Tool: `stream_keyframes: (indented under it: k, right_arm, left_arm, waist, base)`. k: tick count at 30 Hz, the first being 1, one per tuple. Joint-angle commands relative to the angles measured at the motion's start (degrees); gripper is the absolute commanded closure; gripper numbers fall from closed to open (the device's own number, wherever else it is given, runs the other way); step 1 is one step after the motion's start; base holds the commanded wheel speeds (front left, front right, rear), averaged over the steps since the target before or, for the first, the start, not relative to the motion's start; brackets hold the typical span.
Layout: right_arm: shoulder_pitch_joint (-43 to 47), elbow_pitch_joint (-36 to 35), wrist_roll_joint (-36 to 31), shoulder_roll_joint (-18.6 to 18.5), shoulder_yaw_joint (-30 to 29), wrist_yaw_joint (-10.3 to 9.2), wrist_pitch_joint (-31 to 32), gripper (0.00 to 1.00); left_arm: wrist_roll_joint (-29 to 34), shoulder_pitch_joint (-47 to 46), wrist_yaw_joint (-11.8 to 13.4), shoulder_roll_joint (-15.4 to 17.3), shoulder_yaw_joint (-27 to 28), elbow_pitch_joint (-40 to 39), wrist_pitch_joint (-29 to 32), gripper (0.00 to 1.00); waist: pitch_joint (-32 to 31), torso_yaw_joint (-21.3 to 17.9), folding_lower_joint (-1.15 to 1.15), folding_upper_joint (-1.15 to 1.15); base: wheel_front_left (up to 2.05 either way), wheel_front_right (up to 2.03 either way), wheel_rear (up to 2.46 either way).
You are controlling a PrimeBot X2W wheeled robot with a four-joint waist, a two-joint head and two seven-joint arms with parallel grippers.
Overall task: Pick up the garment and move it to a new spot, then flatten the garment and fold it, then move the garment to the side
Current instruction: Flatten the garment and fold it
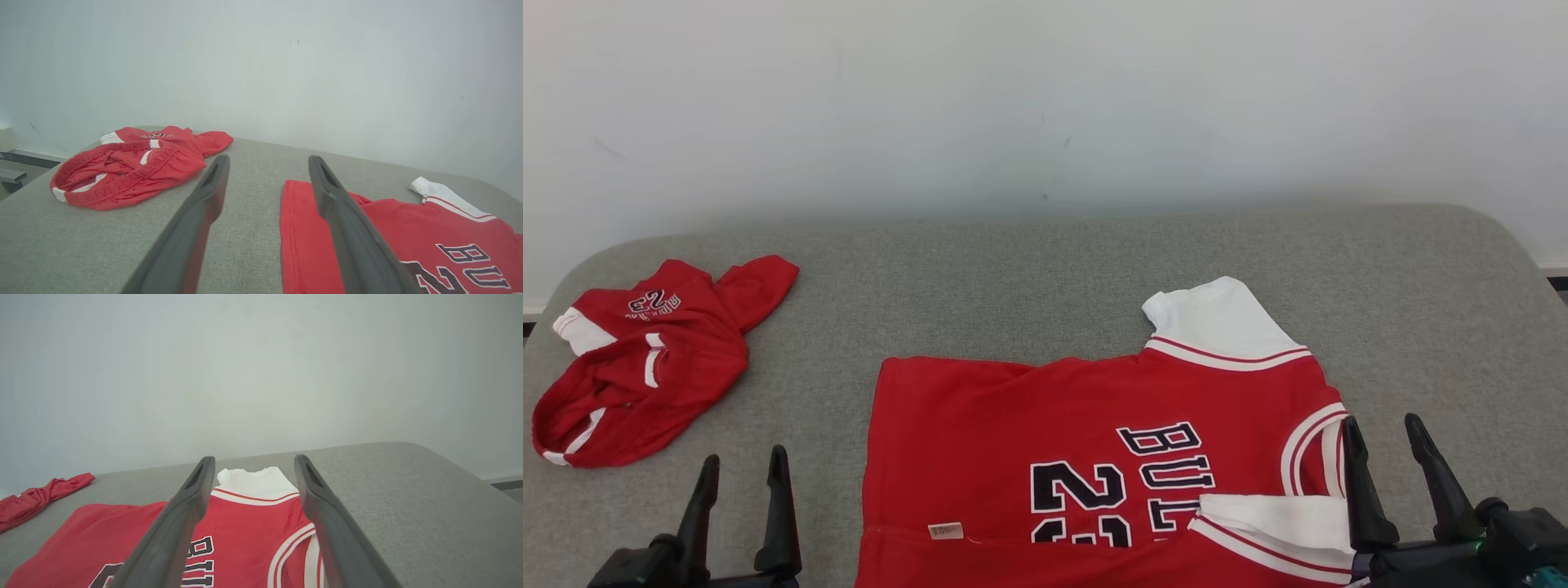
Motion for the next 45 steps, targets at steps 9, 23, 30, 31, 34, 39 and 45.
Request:
stream_keyframes:
  k: [9,23,30,31,34,39,45]
  right_arm:
    - [3.6,-2.7,-4.2,1.4,0.4,-0.16,-1.6,0.00]
    - [3.9,0.0,-5.1,1.5,-0.6,-0.16,-1.6,0.00]
    - [-4.4,3.7,-4.8,-2.8,0.4,-0.16,0.8,0.00]
    - [-6.1,4.3,-4.4,-3.5,0.6,-0.16,1.7,0.00]
    - [-11.4,6.3,-3.6,-5.3,1.5,-0.16,4.2,0.00]
    - [-19.5,10.6,-2.6,-7.3,3.3,-0.16,8.2,0.00]
    - [-32.2,19.8,0.2,-8.6,6.1,-0.16,14.2,0.00]
  left_arm:
    - [5.2,2.8,-1.7,-0.9,2.5,-1.7,0.0,0.00]
    - [7.6,2.1,-5.1,-2.4,4.0,2.6,0.0,0.00]
    - [7.1,-5.9,-6.4,0.0,1.6,7.1,0.4,0.00]
    - [6.5,-7.7,-6.7,0.4,1.2,7.8,0.9,0.00]
    - [5.1,-13.2,-7.1,1.4,-0.6,9.9,3.3,0.00]
    - [1.2,-21.0,-7.4,3.3,-2.9,12.5,8.6,0.00]
    - [-6.5,-31.0,-7.3,7.6,-9.7,15.6,18.4,0.00]
  waist:
    - [-0.2,0.4,0.01,0.00]
    - [-0.1,1.3,0.01,0.00]
    - [2.0,0.9,0.01,0.00]
    - [2.9,0.8,0.01,0.00]
    - [5.5,0.8,0.01,0.00]
    - [9.4,0.4,0.01,0.00]
    - [14.9,-0.4,0.01,0.00]
  base:
    - [0.00,0.00,0.00]
    - [0.00,0.00,0.00]
    - [0.00,0.00,0.00]
    - [0.00,0.00,0.00]
    - [0.00,0.00,0.00]
    - [0.00,0.00,0.00]
    - [0.00,0.00,0.00]
